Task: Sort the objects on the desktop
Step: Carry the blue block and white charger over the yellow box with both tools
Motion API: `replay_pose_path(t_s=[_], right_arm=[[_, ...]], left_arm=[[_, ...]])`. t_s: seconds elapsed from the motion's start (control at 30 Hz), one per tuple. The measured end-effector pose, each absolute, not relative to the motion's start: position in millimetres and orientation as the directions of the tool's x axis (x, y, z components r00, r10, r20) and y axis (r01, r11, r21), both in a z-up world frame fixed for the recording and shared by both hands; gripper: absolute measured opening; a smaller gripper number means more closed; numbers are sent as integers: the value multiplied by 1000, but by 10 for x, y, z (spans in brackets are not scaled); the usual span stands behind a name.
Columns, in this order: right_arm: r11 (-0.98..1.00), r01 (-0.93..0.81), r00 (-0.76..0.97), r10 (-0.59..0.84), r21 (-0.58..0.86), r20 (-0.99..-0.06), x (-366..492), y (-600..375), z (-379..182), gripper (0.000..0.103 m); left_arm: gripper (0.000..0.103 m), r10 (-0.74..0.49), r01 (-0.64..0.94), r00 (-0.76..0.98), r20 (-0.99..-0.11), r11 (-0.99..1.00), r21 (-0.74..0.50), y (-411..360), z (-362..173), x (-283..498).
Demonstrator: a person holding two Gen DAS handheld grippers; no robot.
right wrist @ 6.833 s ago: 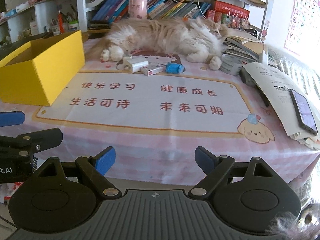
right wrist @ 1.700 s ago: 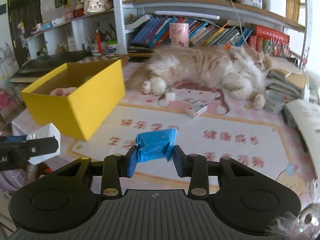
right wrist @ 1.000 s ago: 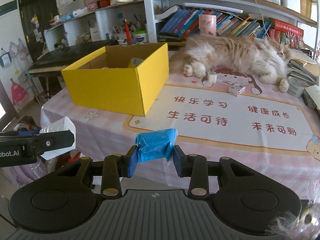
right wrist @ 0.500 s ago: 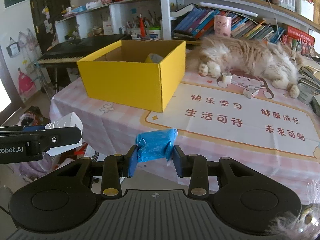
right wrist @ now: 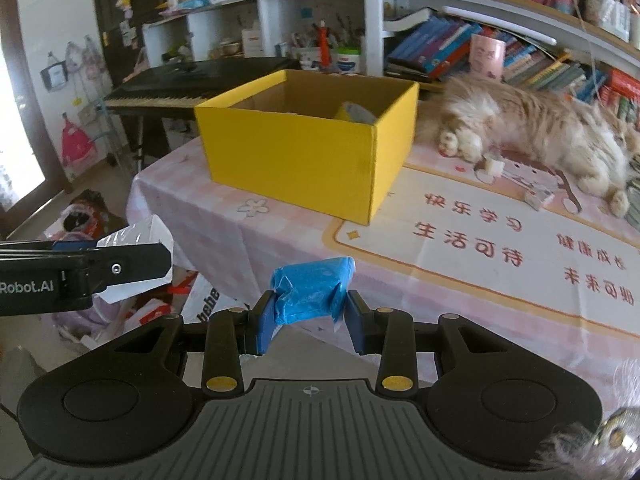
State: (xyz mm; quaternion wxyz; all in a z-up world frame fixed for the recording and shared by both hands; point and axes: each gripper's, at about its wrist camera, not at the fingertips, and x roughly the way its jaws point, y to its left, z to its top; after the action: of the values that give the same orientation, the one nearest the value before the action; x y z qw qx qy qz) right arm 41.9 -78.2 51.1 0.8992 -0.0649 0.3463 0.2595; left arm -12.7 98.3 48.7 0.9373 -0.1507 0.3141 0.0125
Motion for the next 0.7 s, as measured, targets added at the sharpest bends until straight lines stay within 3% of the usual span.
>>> replay_pose_path(t_s=[0.37, 0.7], right_arm=[[828, -560, 639, 452, 27, -622, 642, -687, 634, 34], [812, -584, 697, 504, 4, -511, 1263, -623, 1034, 33]], left_arm=[[66, -17, -151, 843, -538, 952, -266, 1062, 622, 138], [66, 28, -157, 886, -463, 958, -242, 1127, 889, 772]])
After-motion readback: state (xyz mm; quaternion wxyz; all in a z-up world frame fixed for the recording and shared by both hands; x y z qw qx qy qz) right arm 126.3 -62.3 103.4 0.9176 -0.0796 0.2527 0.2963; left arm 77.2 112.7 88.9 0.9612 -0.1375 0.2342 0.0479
